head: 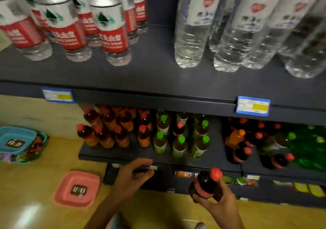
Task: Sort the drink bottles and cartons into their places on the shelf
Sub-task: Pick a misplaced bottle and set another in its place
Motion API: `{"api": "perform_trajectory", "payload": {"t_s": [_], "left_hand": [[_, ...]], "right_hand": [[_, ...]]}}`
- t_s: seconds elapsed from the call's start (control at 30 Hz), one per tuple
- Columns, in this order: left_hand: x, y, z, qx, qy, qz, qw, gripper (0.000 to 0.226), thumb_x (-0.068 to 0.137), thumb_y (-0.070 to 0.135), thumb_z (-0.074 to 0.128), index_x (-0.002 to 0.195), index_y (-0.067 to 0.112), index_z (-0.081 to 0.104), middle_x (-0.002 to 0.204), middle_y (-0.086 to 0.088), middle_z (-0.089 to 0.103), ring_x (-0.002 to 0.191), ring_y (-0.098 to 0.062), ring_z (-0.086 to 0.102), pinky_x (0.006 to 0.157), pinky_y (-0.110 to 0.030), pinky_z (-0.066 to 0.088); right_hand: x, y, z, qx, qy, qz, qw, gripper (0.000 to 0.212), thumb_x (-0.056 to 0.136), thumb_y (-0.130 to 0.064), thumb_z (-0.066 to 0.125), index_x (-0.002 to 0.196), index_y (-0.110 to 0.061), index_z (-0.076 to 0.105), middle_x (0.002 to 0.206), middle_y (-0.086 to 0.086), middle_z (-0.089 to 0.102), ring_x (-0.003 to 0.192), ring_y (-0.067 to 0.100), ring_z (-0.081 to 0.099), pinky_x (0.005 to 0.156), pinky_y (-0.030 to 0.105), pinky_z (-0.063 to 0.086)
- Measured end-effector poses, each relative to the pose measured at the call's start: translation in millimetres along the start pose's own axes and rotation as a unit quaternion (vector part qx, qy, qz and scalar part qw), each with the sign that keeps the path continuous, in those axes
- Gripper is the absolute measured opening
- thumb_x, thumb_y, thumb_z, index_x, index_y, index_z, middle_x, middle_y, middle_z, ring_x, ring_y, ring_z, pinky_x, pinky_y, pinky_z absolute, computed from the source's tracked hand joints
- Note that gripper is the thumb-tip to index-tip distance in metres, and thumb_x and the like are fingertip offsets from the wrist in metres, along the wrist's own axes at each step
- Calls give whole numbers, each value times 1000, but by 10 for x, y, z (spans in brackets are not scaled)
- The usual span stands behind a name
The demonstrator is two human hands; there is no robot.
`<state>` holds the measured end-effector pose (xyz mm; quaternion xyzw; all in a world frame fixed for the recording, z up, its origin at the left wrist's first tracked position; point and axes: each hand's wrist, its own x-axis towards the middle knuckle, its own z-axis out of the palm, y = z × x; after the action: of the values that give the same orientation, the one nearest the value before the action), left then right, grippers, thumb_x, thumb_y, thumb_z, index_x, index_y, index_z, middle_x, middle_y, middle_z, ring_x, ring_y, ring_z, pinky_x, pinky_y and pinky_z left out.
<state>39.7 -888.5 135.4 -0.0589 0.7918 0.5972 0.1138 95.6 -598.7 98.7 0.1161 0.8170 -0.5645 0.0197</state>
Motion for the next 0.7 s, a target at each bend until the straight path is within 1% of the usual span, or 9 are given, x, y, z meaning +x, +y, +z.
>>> {"api": "perform_trajectory", "payload": {"t_s": [0.1,0.2,0.27,0.3,0.37,0.43,0.5,0.6,0.7], "left_hand": [[-44,52,443,35,51,-1,998,23,82,3,76,95,22,76,95,10,77,92,-5,71,79,-14,55],[17,128,722,77,82,-14,994,24,83,7,76,92,29,75,91,11,77,90,-5,71,77,-12,53],[212,227,825,116,92,-3,989,27,83,6,75,92,31,72,93,13,75,91,-6,70,82,-18,53],[357,289,852,131,94,8,987,28,83,6,74,94,31,70,95,13,73,92,-6,69,85,-24,54],[712,433,887,139,84,14,987,23,85,7,72,102,22,71,100,5,73,99,-12,69,92,-34,54],[1069,563,950,169,68,5,983,22,86,12,71,108,13,71,108,-5,73,106,-21,67,97,-42,52],[1296,639,1007,194,61,8,979,23,87,20,71,110,16,70,113,-2,72,109,-19,66,99,-41,51],[1372,630,1098,179,73,40,980,24,88,23,69,112,22,69,112,5,71,103,-8,66,94,-28,53],[1259,592,1240,172,80,59,980,22,86,15,71,108,21,70,102,13,69,84,15,61,77,1,44]], "right_hand": [[-98,218,-589,-1,15,13,1000,77,43,-30,95,111,-44,60,100,-17,74,96,-4,66,74,15,56],[-151,422,-1044,-23,69,17,997,71,49,-6,95,98,-49,65,95,-16,73,89,-4,66,67,11,54],[-165,530,-1219,-17,94,51,994,63,50,8,91,82,-43,71,94,-9,73,83,8,68,59,5,50],[-173,555,-1272,-17,109,55,992,62,47,10,91,80,-39,70,93,-5,72,84,18,68,62,6,51],[-189,562,-1343,-13,126,65,990,64,41,10,92,86,-29,68,94,-6,70,89,28,64,76,25,57],[-188,546,-1402,-19,134,67,989,59,45,9,92,90,-21,69,96,-6,70,91,26,65,82,38,57],[-194,585,-1449,-32,150,54,987,62,47,4,93,93,-27,67,94,-11,71,88,14,68,79,25,57],[-175,616,-1508,-39,171,63,982,70,44,-8,96,98,-39,64,91,-20,71,85,-3,68,74,7,53],[-162,717,-1582,-41,176,89,979,67,42,-19,97,93,-45,63,89,-23,71,88,-2,67,73,3,49]]}}
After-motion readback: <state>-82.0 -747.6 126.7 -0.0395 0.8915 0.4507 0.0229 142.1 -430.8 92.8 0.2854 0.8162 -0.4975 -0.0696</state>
